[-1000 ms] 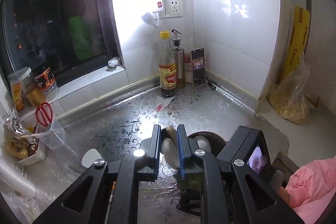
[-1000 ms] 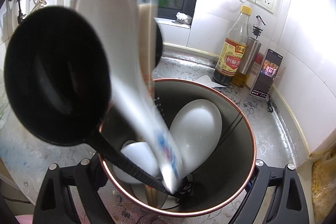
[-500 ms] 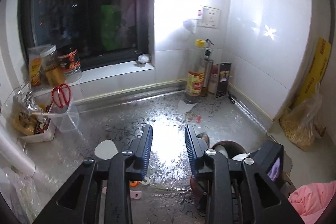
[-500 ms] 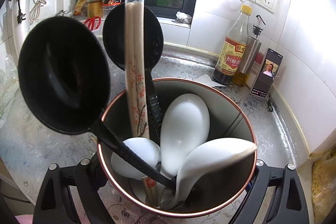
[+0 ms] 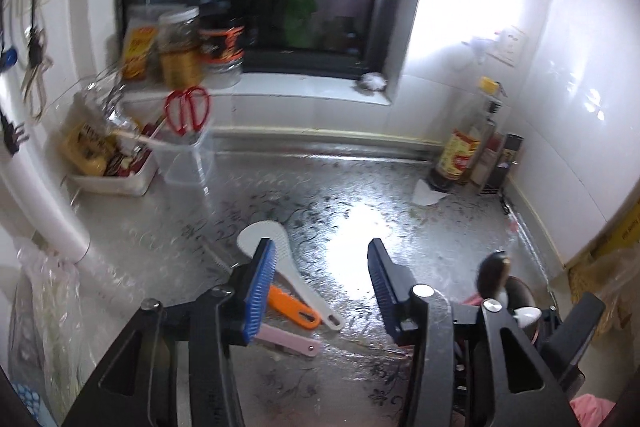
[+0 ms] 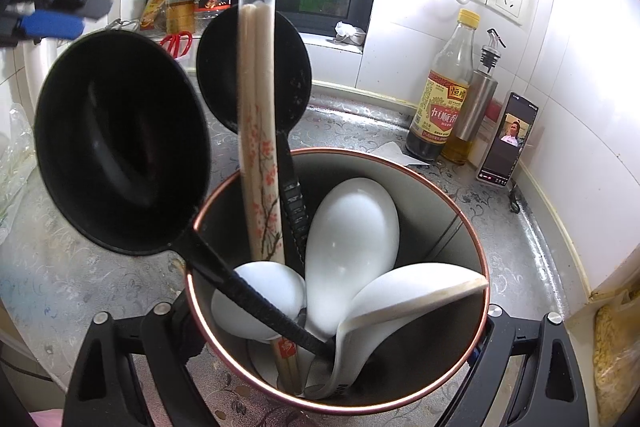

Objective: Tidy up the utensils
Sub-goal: 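Move the left gripper back over the orange peeler and rice paddle, then lower the open left gripper toward the white rice paddle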

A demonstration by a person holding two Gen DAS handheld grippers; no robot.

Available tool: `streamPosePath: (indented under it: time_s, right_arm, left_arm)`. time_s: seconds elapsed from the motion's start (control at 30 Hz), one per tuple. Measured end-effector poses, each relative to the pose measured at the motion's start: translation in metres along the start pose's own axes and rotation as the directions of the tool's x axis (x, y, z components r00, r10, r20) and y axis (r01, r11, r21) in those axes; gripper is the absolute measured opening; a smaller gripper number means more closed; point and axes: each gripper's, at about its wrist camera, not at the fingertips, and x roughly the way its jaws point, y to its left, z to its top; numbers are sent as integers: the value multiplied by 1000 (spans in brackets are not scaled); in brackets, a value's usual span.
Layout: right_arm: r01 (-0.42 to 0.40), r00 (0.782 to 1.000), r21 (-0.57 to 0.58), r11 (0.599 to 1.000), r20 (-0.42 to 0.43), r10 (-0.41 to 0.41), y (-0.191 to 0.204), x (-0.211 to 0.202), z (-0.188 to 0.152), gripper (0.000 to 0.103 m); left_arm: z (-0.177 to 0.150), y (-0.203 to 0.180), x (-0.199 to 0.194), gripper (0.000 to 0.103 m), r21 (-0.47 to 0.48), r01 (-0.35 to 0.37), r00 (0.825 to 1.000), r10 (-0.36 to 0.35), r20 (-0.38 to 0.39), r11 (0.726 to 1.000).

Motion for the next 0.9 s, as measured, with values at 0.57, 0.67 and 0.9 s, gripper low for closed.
streamPosePath:
  time_s: [0.57,0.67,0.9]
  right_arm:
    - [4,1000,-5,1000,-4,-4,-4,2,4,95]
    - [6,1000,-7,1000,-5,-6,-3,3,5,96]
    - [7,1000,-10,1000,-7,-7,-1,3,5,96]
  left_arm:
    - [-27,93,49,92,-286,-158,982,120,-148,945]
    - [-34,102,60,92,-317,-174,977,123,-175,932]
    - [-41,118,89,92,-378,-150,974,71,-216,914]
